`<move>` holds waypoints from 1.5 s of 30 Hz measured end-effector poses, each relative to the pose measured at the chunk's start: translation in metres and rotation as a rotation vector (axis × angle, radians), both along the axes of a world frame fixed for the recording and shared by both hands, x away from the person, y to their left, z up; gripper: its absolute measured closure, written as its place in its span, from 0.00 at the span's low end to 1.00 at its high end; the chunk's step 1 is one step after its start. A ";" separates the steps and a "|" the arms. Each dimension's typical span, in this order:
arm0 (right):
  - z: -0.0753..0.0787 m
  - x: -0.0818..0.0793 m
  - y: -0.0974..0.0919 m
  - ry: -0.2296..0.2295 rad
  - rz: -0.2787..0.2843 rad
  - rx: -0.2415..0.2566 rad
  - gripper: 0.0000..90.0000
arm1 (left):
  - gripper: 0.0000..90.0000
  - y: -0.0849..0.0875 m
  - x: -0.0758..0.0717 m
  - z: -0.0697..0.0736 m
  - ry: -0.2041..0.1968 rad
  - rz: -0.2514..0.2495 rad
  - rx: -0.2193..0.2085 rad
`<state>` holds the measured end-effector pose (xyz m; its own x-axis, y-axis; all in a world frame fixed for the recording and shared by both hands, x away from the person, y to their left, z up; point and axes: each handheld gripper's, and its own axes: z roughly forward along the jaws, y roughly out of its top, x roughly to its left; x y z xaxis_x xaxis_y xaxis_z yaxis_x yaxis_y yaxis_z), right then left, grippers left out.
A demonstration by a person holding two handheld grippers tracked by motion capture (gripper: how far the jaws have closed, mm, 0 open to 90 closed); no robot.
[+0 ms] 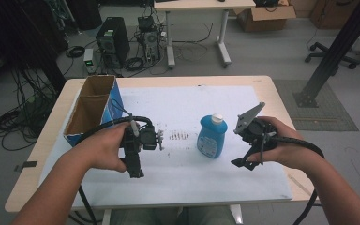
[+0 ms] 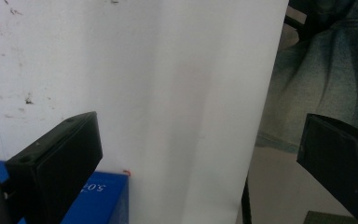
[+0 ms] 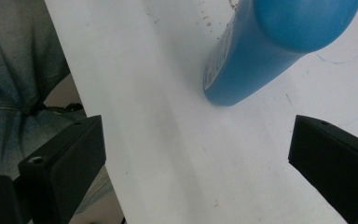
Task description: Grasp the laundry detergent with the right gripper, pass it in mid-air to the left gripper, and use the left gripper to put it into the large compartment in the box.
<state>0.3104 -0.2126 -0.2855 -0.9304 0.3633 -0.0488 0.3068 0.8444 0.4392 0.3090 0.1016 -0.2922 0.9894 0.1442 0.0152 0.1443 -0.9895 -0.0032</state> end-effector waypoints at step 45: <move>-0.070 0.032 -0.009 -0.043 -0.157 0.210 0.04 | 0.00 0.015 -0.004 -0.001 -0.011 0.017 0.005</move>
<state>0.3428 -0.2215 -0.3551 -0.8604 0.5096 0.0048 0.4044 0.6771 0.6148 0.3046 0.1170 -0.2936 0.9866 0.1610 0.0267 0.1612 -0.9869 -0.0068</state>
